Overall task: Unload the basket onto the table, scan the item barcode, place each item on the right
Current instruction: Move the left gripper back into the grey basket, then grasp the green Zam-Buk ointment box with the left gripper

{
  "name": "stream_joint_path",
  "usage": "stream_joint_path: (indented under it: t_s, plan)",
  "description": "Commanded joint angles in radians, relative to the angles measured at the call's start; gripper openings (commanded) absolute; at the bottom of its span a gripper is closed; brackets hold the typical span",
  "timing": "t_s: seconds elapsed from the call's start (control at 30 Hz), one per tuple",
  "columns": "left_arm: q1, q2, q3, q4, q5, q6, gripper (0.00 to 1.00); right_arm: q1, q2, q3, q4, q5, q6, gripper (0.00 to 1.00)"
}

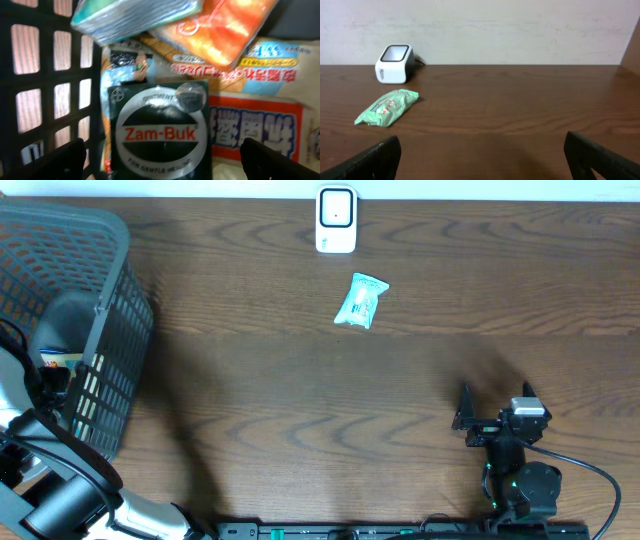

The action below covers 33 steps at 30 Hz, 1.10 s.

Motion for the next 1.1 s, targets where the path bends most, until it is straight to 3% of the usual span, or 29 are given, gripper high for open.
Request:
stream_joint_path:
  t_s: [0.0, 0.6, 0.9, 1.07]
  plan:
    - [0.003, 0.013, -0.02, 0.012, -0.003, -0.016, 0.98, -0.008, -0.004, -0.002, -0.004, -0.002, 0.01, 0.99]
    - [0.042, 0.069, -0.03, 0.044, 0.006, 0.026, 0.98, -0.008, -0.004, -0.002, -0.004, -0.002, 0.01, 0.99]
    - [0.042, 0.106, -0.03, 0.064, 0.092, 0.026, 0.99, -0.008, -0.004, -0.002, -0.004, -0.002, 0.01, 0.99]
    - [0.042, 0.105, -0.03, 0.064, 0.092, 0.026, 0.93, -0.008, -0.004, -0.002, -0.004, -0.002, 0.01, 0.99]
